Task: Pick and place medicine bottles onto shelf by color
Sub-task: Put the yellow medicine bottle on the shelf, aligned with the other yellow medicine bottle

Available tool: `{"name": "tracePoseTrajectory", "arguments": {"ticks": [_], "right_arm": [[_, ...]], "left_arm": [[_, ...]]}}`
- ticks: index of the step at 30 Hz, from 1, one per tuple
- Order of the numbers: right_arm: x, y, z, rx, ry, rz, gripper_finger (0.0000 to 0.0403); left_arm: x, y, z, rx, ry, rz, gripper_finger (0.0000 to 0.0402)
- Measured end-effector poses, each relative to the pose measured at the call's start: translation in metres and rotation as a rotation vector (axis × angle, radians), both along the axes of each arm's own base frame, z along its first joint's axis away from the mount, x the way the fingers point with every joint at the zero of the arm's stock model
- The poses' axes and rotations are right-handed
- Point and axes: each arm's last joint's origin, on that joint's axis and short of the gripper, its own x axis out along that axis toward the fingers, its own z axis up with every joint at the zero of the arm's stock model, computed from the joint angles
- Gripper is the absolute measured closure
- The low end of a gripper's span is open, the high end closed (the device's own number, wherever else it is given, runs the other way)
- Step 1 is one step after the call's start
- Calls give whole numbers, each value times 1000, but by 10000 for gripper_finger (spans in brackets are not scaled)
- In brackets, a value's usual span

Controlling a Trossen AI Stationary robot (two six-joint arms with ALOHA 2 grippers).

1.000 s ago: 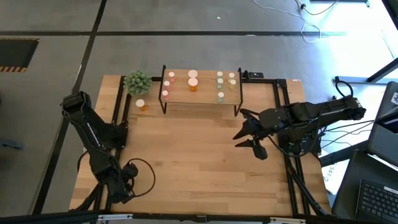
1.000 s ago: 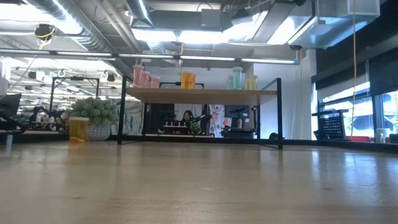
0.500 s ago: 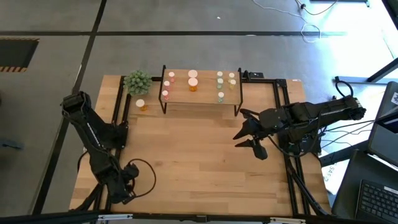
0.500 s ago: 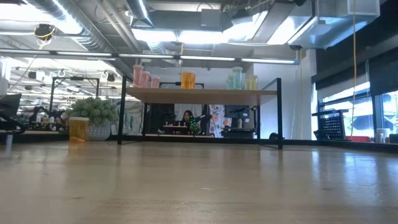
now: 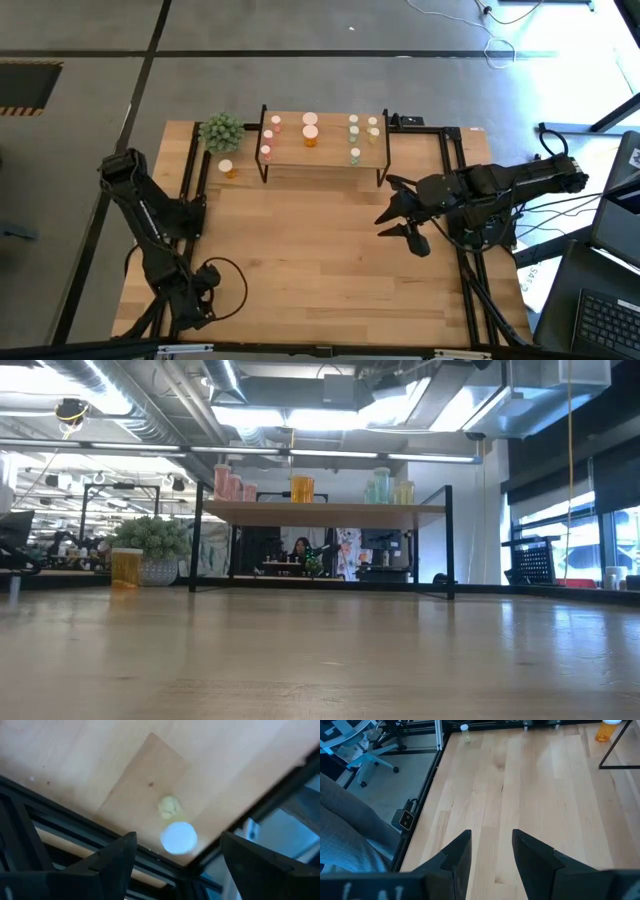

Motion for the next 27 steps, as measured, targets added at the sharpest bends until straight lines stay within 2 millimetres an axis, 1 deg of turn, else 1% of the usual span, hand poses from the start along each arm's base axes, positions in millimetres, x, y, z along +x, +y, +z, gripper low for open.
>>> {"name": "tracePoseTrajectory", "arguments": {"ticks": [5,9,15,27], "right_arm": [[0,0,0,0,0,0,259],[0,0,0,-1,0,0,259],[0,0,0,0,0,0,259],[0,0,0,-1,0,1,259]], "left_arm": [[4,-7,-14,41,13,-22,118],[5,-9,-21,60,34,-34,118],[3,-14,-21,26,41,-56,118],[1,-16,-21,26,25,-54,118]]}}
